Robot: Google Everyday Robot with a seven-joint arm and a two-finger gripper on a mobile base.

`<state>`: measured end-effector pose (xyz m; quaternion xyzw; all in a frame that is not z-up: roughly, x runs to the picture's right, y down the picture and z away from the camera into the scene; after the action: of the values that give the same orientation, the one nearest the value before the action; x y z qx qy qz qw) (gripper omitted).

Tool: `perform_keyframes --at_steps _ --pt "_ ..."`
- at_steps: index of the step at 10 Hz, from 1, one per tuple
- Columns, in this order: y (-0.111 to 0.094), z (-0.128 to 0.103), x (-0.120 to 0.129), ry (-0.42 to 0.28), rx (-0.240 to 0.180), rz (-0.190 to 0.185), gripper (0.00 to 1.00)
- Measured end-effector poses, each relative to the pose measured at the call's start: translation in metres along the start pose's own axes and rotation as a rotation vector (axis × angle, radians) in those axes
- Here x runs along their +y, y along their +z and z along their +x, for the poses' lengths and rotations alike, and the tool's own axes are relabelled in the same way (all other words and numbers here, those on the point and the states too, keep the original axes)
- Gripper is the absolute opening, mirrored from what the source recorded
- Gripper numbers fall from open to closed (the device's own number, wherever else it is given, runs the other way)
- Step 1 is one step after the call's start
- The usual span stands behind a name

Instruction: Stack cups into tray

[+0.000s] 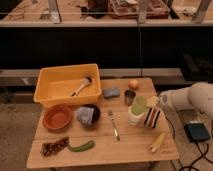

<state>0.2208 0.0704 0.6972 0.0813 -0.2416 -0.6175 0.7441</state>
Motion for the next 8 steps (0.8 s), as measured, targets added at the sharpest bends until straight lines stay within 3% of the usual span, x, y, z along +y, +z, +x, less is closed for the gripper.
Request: perform_keyframes --at_steps 5,8 --pt "0.048 0.007 0.02 0.02 -0.002 -0.092 0.19" --pt "0.055 0.016 0.039 0.05 -0.001 -0.133 0.19"
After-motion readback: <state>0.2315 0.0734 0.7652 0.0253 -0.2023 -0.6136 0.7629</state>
